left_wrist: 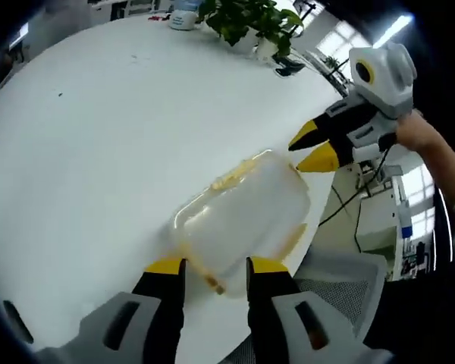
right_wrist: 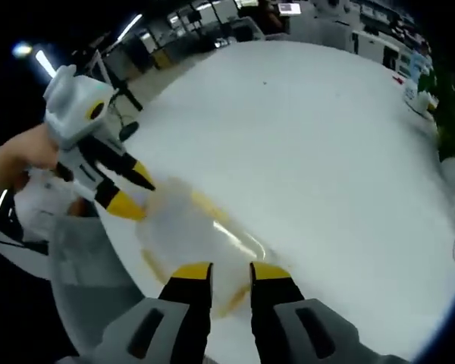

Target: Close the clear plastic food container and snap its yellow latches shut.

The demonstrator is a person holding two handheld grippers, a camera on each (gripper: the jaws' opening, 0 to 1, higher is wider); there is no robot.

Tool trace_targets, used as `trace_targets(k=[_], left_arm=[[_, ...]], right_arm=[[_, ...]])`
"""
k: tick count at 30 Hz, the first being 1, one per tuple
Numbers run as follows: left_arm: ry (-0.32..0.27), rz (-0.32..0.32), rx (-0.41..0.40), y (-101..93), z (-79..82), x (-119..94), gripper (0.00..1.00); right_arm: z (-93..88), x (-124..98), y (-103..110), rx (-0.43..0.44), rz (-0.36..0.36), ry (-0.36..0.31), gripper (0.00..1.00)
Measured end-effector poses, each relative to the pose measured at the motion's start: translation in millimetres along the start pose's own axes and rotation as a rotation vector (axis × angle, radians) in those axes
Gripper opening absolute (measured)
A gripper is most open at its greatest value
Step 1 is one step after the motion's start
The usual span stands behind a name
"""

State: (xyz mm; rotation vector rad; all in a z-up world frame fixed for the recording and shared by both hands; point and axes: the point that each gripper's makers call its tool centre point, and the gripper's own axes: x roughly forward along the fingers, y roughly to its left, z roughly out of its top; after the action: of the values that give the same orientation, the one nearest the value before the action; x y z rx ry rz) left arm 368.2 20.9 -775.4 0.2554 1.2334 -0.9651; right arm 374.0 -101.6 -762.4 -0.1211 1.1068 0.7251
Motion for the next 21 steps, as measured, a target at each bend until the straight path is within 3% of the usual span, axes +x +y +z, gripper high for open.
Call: trace_targets(k=[4,7,8,9,11,15,21], left_arm=[[-0.033,0.015,0.116,-3.3,13.8,-2.7,0.27],[-0.02,0.016,0.211,-9.8,15.7,-2.4,0.27],[-0.022,0.018,0.28,-13.1,16.3,-1.3,0.28],[0.01,0.036,0.29,-12.8,12.3,-0.1,0.28],[0.014,0.016,0.357,-18.0,12.8,3.6,0.28],[0.003,-0.009,0.376,-27.3,15.1,7.1,0.27],[-0.014,-0.024,0.503,-34.9,22.3,8.5,0.12]], right_arm=[[4.9,4.4,11.8,-0.125,0.019,0.014,0.1],[6.1,10.4,20.2,-0.222,0.029,0.031,0.04],[5.9,11.8,22.4,-0.226,0.03,0.038,0.03],[6.1,13.6,24.6,-0.225,0.029,0.043,0.03],[7.6,16.0,26.6,-0.239,0.033,0.049,0.03],[9.2,18.6,28.1,-0.267,0.032,0.064,0.03],[12.0,21.0,28.3,-0.298,0.04,0.064,0.0]])
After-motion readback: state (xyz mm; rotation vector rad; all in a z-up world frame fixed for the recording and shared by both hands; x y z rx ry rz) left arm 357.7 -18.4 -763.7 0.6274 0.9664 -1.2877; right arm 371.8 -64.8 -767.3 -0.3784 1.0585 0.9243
